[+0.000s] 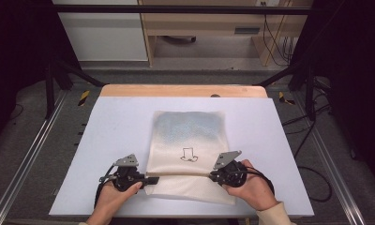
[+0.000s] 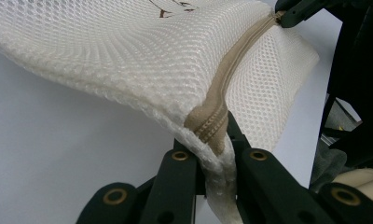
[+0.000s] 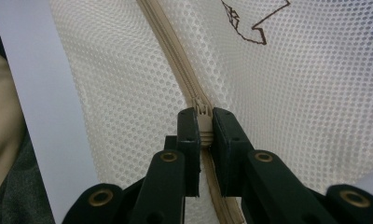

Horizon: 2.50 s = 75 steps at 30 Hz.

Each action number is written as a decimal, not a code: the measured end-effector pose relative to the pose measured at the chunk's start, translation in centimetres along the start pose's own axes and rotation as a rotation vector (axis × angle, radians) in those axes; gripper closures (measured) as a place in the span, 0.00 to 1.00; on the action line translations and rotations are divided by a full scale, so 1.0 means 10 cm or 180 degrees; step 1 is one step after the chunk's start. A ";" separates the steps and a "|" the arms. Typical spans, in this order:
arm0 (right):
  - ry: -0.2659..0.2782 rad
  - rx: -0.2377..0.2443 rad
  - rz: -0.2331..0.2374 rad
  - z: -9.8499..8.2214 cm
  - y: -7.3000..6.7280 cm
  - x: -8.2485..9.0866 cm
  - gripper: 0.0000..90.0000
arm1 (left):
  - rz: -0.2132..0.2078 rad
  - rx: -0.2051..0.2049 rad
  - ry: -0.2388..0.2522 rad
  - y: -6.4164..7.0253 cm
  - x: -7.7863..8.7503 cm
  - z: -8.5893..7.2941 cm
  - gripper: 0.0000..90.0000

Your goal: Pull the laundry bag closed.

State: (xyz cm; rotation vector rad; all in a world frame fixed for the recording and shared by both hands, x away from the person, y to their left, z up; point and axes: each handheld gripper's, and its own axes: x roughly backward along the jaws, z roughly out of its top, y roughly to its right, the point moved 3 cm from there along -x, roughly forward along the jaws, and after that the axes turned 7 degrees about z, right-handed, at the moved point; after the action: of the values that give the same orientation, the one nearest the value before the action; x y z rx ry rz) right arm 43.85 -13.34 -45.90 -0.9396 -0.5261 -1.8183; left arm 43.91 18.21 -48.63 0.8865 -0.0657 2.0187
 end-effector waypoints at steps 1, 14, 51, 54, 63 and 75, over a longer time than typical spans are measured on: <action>0.0002 -0.0021 -0.0011 -0.01 0.00 0.01 0.91 | 0.0000 0.0000 0.0000 0.00 0.00 0.00 0.96; 0.0019 -0.0135 -0.0075 -0.20 0.05 0.13 0.91 | 0.0000 0.0004 -0.0003 0.00 0.00 0.00 0.96; 0.0034 -0.0316 -0.0146 -0.46 0.12 0.24 0.91 | 0.0005 0.0002 0.0014 0.01 0.00 0.00 0.96; 0.0033 -0.0338 -0.0154 -0.50 0.13 0.26 0.91 | 0.0006 0.0004 0.0020 0.01 0.00 0.00 0.96; 0.0030 -0.0408 -0.0194 -0.57 0.16 0.31 0.91 | -0.0001 -0.0010 0.0014 0.02 0.00 0.00 0.96; 0.0037 -0.0446 -0.0203 -0.61 0.16 0.31 0.91 | 0.0028 -0.0045 -0.0033 0.05 -0.02 -0.01 0.93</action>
State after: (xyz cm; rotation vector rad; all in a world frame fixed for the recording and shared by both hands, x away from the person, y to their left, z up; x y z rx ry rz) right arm 42.35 -20.10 -47.25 -1.0159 -0.4302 -1.9368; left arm 43.53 17.87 -48.71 0.8893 -0.0897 2.0195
